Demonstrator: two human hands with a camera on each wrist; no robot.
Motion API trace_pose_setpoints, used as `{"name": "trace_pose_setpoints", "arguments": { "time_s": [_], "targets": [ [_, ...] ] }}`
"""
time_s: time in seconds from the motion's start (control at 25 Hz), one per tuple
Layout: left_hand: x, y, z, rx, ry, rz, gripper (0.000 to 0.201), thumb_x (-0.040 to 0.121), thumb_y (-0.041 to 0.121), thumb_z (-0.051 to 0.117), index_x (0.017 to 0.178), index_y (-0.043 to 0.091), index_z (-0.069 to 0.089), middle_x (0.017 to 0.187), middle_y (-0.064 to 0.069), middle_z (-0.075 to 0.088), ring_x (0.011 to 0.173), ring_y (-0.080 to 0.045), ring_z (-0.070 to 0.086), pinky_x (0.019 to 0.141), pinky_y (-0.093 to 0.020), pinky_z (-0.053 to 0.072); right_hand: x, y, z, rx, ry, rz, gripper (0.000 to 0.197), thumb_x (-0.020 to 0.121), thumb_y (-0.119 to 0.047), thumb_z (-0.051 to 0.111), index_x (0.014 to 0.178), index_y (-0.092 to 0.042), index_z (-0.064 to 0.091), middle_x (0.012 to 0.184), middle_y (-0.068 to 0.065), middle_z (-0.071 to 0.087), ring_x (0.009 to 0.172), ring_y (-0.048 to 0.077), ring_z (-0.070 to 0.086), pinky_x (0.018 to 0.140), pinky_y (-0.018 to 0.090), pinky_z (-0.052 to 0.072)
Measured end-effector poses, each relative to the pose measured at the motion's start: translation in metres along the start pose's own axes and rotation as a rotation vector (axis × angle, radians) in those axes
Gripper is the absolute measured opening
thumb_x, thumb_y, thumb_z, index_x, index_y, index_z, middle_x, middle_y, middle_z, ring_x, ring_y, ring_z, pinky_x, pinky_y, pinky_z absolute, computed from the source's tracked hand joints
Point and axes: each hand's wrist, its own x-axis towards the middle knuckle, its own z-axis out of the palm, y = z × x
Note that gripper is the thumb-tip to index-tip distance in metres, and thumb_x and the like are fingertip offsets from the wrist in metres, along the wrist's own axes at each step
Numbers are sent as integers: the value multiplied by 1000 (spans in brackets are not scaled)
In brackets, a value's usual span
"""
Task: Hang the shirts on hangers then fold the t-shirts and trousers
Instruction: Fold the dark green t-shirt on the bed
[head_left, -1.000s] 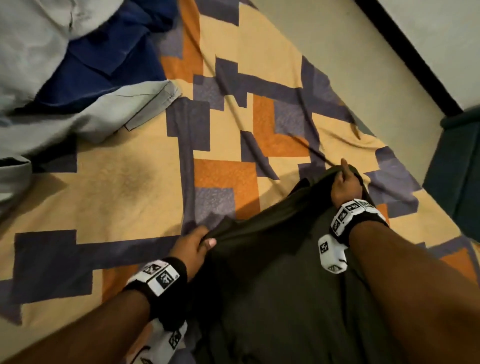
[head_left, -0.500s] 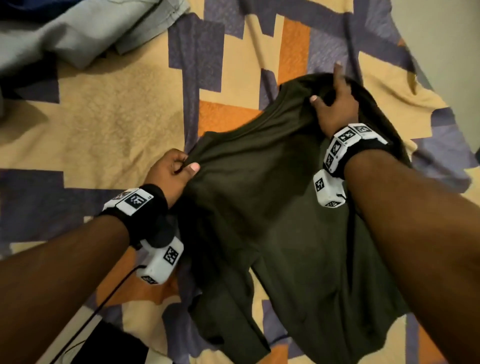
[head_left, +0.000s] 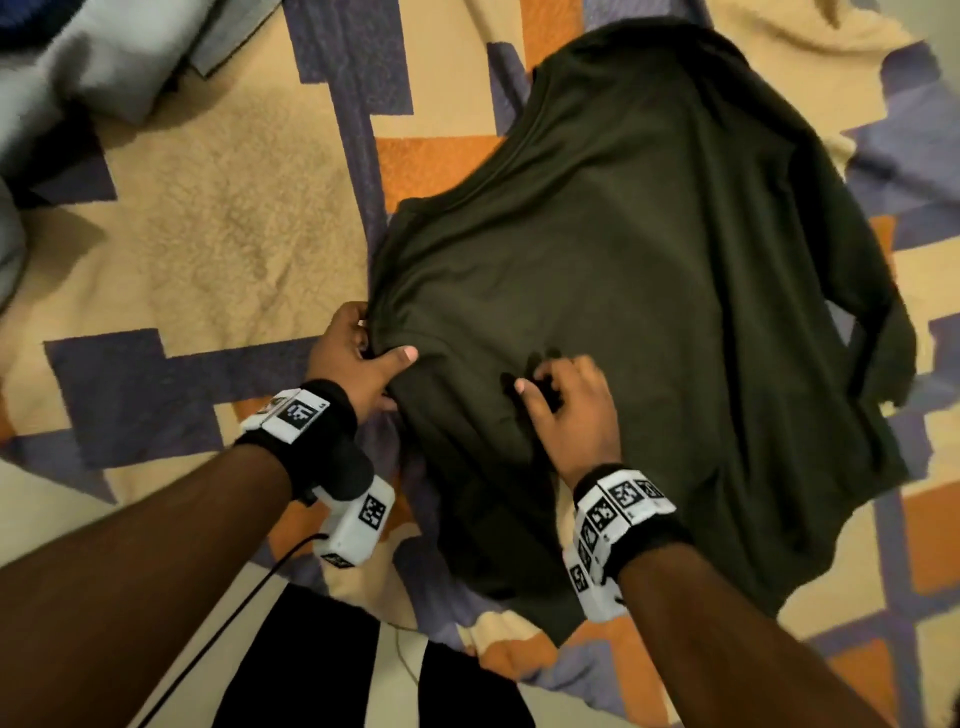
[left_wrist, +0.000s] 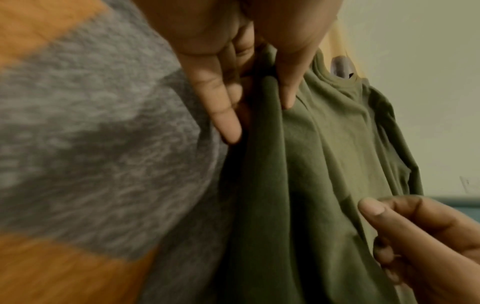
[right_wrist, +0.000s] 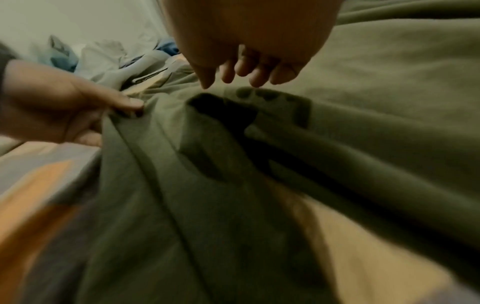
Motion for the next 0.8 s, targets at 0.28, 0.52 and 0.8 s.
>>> {"name": "trace_pose_setpoints", "arguments": {
  "time_s": [0.28, 0.52, 0.8],
  "targets": [
    [-16, -28, -9, 195, -92, -120, 16, 84, 8, 68, 93, 12, 55, 96, -17, 65, 72, -31, 66, 71, -50, 57, -108, 8, 36, 45, -98, 535, 59, 76, -67, 62, 109, -18, 61, 105, 7, 62, 103, 31, 57, 90, 43, 47],
    [-19, -38, -28, -9, -6, -204, 13, 96, 2, 46, 94, 13, 53, 82, -13, 64, 73, -28, 64, 68, -42, 55, -151, -25, 63, 332, -264, 488, 32, 94, -38, 55, 114, -13, 61, 114, 8, 66, 109, 28, 59, 87, 30, 43],
    [-23, -49, -73, 614, 13, 130, 29, 96, 8, 51, 124, 0, 46, 105, -18, 53, 83, -25, 52, 72, -33, 43, -188, -70, 70, 507, -561, 232, 51, 90, -35, 63, 134, -16, 45, 122, 2, 53, 109, 23, 53, 82, 22, 47]
  ]
}}
